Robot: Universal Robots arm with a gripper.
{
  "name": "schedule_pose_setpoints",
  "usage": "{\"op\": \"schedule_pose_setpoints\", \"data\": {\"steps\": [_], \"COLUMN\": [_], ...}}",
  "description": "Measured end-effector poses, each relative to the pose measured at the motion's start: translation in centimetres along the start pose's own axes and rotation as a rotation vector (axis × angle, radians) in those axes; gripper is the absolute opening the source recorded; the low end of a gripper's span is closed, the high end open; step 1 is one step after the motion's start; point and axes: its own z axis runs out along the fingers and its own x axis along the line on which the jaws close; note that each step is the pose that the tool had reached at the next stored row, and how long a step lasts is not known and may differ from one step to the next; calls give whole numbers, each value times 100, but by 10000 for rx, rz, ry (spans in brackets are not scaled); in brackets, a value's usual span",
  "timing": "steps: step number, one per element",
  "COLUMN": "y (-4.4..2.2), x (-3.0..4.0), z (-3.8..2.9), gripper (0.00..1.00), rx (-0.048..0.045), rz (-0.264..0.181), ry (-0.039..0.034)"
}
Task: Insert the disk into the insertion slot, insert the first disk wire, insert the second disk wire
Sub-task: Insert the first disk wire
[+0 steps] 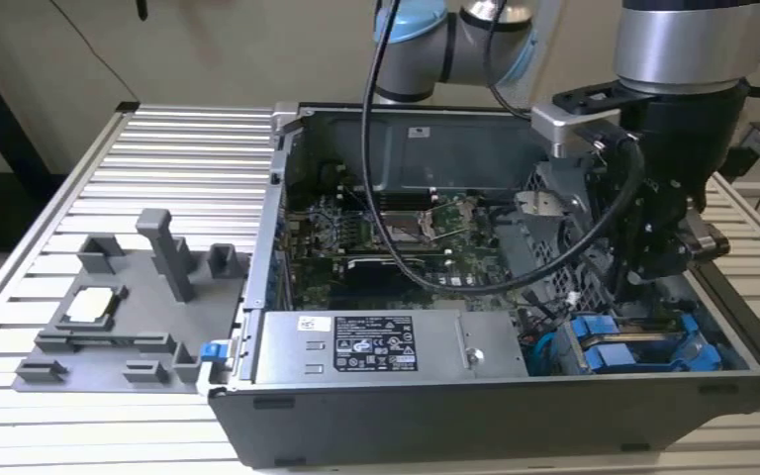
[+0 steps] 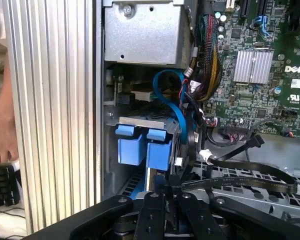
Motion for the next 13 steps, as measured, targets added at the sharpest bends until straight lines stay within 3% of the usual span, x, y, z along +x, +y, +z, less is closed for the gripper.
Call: {"op": "schedule_pose_setpoints", "data": {"steps": [9, 11, 12, 13], "y": [-17, -19, -18, -19], "x": [277, 287, 287, 287], "z": [74, 77, 78, 79], "gripper": [16, 16, 16, 16], "rx": [-90, -96, -98, -90], "rz": [-22, -22, -15, 12], "ry": [-8, -8, -24, -156]}}
